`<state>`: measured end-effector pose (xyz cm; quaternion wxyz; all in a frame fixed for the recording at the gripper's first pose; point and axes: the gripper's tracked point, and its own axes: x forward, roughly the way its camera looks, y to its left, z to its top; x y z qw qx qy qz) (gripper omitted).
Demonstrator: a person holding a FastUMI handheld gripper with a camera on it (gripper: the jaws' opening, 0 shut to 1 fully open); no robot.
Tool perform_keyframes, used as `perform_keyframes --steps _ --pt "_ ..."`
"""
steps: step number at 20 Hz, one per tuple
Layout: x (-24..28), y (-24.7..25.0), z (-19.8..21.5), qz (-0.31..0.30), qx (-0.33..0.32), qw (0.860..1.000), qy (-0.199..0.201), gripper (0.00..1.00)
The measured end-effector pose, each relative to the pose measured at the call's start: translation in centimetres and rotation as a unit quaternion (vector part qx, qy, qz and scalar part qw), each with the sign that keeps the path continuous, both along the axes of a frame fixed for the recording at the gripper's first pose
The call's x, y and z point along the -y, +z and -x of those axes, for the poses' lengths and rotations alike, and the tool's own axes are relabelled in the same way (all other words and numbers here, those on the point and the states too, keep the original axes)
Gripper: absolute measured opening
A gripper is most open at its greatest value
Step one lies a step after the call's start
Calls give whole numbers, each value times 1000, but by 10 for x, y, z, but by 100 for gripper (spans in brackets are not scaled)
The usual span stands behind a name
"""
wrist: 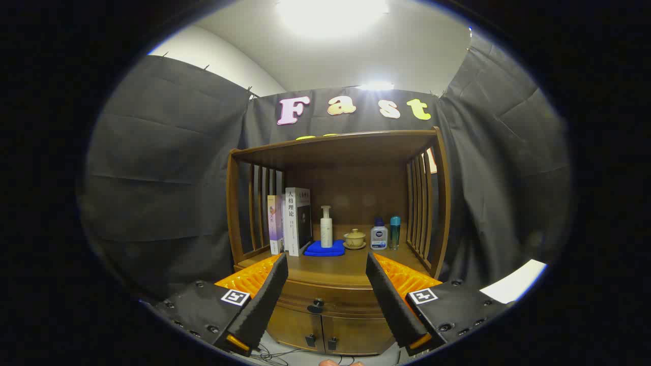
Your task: Pull open the drawer, take out the items inside it, and place them on the countertop above the cabinet.
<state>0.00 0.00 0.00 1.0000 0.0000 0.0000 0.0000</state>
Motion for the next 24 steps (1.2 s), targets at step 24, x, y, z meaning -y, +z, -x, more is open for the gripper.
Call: perform_keyframes --steps 24 --pt "17 -36 -16 -13 -32 999 -9 98"
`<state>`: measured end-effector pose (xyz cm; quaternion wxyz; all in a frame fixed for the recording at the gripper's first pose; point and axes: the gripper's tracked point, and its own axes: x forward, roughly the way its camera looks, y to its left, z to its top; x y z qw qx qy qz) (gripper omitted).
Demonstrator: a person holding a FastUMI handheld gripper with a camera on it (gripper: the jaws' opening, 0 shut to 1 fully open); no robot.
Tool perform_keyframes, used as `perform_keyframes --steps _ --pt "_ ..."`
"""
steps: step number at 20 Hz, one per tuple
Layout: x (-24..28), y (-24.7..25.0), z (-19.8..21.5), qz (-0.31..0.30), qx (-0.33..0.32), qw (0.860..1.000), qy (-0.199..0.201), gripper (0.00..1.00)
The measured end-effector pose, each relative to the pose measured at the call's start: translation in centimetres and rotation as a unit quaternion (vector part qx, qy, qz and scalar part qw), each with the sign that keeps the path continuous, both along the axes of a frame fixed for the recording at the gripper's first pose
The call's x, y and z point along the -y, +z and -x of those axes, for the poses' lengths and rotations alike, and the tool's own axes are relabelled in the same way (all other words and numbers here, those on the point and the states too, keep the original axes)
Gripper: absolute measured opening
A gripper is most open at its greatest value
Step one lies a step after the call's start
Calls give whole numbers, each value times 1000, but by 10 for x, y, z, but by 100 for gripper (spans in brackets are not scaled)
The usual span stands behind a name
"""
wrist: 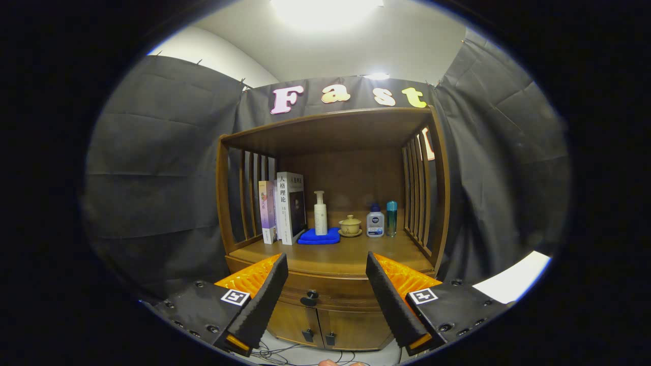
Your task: Pull open the drawer, take out the items inside it, and place them on the countertop above the cabinet.
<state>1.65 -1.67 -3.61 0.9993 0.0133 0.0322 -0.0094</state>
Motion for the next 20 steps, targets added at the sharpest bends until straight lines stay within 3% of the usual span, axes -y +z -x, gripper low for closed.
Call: perform_keyframes --steps 6,20 --pt "-2 -28 -18 -30 -24 999 2 98" --pt "-34 -115 -65 -3 -83 997 8 98"
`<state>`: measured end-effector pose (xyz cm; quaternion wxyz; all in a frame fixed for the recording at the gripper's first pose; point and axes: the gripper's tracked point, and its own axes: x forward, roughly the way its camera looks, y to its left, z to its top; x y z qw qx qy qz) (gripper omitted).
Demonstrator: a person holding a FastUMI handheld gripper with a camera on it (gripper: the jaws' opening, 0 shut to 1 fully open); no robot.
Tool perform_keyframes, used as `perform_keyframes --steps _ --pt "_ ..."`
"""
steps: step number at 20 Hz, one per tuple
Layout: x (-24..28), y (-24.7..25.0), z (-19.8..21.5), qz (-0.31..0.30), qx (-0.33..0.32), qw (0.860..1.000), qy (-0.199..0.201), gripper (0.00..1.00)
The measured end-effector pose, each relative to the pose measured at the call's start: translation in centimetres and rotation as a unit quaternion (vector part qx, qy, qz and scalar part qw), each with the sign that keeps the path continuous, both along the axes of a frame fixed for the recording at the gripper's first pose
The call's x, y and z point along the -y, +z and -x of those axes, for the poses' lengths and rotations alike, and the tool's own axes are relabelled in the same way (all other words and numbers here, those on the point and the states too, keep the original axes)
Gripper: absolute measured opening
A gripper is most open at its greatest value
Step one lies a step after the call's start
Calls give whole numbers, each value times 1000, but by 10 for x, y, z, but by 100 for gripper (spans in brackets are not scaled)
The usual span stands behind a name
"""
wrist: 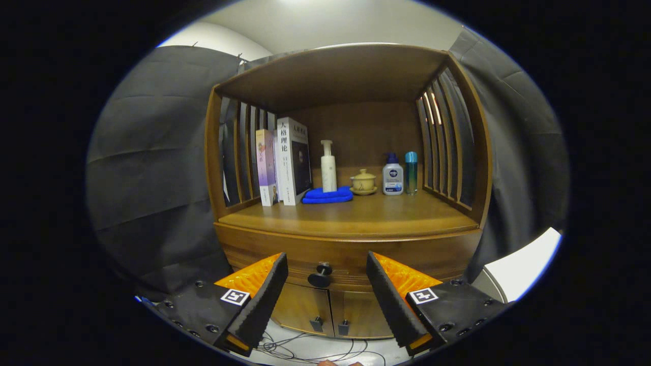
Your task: Pull open the drawer, take out the items inside it, and place them on the countertop above the cabinet.
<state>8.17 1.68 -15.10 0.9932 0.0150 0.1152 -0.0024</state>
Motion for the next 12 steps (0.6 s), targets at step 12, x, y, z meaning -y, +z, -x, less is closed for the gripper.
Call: perform_keyframes --steps 12 --pt "1 -78 -43 13 -46 999 -12 98"
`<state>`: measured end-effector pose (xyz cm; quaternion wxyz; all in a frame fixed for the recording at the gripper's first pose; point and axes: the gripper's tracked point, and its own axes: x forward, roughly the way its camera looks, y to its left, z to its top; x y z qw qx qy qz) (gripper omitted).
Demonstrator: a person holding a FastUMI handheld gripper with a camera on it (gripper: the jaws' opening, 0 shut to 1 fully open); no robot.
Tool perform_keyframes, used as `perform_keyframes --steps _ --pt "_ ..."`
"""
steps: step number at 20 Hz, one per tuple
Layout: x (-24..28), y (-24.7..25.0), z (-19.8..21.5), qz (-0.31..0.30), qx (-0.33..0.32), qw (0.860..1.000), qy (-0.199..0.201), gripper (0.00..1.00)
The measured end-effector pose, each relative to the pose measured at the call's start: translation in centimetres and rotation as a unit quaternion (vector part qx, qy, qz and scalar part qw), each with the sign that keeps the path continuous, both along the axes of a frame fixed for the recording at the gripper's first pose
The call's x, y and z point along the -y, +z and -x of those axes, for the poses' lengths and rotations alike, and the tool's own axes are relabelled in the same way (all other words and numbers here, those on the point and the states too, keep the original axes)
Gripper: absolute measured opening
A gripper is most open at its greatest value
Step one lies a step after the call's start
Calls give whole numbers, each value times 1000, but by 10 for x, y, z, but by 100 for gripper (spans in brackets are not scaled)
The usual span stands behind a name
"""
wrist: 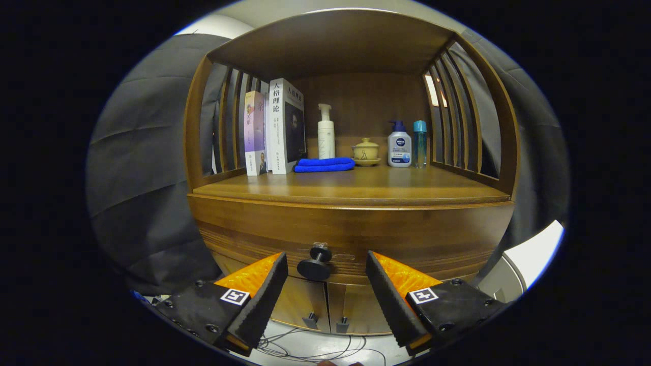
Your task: Pull open the drawer, take out the items inside it, and place them on the countertop above the cabinet.
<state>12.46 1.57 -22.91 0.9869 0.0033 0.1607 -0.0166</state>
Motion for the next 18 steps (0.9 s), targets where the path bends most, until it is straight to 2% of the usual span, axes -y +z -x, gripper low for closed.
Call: perform_keyframes --steps 7,14,18 --pt "-12 -35 -25 27 -26 999 1 98" --pt "-14 -40 -39 57 -24 998 -9 50" --pt "-11 -40 -40 60 -21 998 -8 45"
